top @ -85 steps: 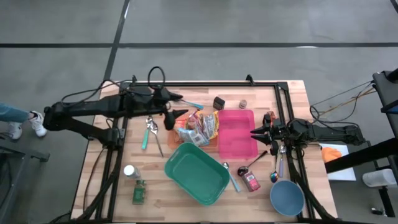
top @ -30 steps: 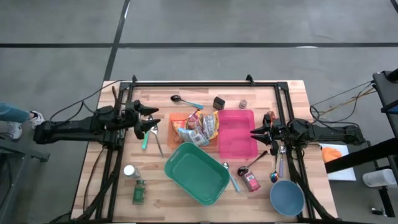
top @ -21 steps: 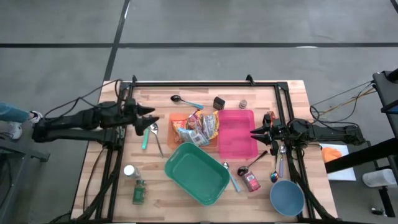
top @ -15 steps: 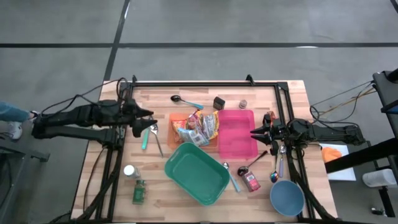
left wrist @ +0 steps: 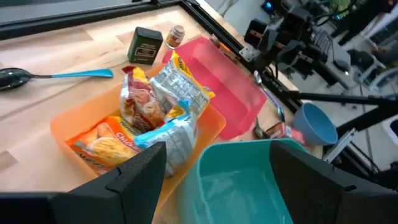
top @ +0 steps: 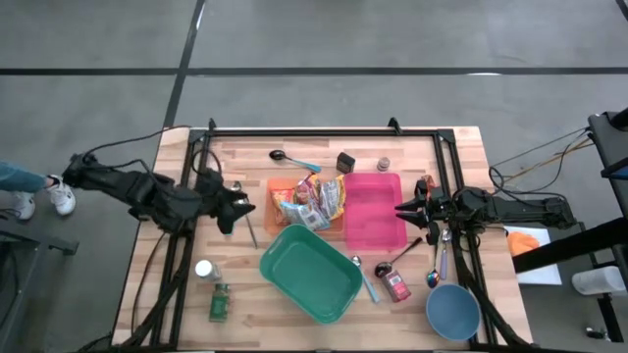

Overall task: Pick & Place Food Item
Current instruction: Put the white seasoning bottle into the green bin

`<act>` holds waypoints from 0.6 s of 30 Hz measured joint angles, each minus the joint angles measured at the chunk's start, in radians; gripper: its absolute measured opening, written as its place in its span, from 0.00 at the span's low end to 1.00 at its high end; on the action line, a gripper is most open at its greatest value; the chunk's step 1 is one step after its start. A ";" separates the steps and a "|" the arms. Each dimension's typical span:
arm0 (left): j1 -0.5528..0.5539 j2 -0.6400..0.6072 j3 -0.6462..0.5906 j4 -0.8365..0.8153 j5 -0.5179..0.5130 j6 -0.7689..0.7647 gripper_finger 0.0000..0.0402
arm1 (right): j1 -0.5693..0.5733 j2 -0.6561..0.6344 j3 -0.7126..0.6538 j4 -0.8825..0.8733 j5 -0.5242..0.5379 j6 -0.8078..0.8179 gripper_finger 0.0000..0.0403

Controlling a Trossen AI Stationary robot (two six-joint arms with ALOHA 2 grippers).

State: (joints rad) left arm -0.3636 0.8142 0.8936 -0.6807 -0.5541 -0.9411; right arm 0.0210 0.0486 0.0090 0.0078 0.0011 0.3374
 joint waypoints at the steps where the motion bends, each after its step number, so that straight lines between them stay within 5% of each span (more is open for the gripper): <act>1: -0.026 0.025 0.012 0.001 -0.032 -0.023 0.71 | 0.000 0.000 0.000 0.000 0.000 0.000 0.27; 7: -0.086 0.206 0.134 -0.154 -0.061 -0.234 0.71 | 0.000 0.000 0.000 0.000 0.000 0.000 0.27; 18: -0.087 0.489 0.439 -0.664 0.347 -0.372 0.71 | 0.000 0.000 0.000 0.000 0.000 0.000 0.27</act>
State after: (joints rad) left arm -0.4511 1.3027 1.3325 -1.3446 -0.2075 -1.3128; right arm 0.0209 0.0486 0.0089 0.0078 0.0013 0.3374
